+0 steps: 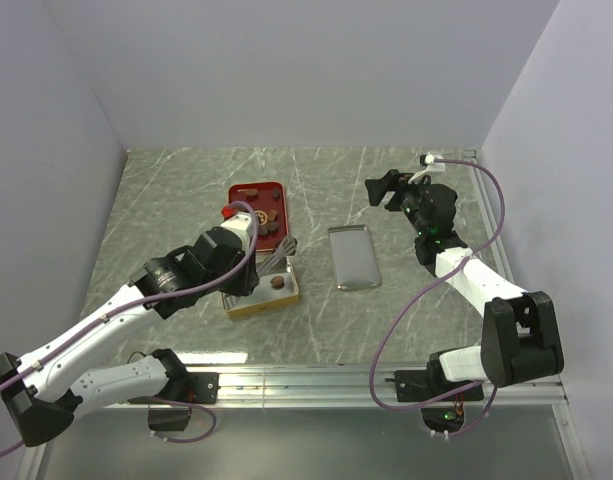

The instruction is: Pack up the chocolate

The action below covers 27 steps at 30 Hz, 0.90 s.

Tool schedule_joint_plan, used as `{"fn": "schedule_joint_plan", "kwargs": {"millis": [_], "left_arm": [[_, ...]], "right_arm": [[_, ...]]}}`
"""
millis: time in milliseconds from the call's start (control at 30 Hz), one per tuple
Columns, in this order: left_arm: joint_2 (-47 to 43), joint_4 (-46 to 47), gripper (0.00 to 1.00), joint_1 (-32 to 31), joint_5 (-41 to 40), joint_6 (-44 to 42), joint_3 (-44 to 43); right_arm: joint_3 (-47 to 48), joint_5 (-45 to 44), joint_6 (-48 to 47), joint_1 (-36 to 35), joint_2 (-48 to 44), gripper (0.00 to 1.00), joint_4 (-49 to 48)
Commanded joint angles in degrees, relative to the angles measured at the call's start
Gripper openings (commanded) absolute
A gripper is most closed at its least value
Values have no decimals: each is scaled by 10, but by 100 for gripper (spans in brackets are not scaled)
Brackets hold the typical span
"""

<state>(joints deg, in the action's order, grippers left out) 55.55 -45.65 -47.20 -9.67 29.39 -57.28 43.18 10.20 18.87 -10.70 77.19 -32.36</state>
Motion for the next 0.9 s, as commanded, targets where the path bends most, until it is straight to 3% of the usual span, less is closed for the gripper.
{"fn": "schedule_joint_plan", "kwargs": {"millis": [0,867], "left_arm": [[-12,-17,28,-5,6,25,1],[-19,-78,30,-11,-3,56,4]], "right_arm": [[26,4,5,5,-5,87,-16],[27,9,6,4,-2,87,-17]]}}
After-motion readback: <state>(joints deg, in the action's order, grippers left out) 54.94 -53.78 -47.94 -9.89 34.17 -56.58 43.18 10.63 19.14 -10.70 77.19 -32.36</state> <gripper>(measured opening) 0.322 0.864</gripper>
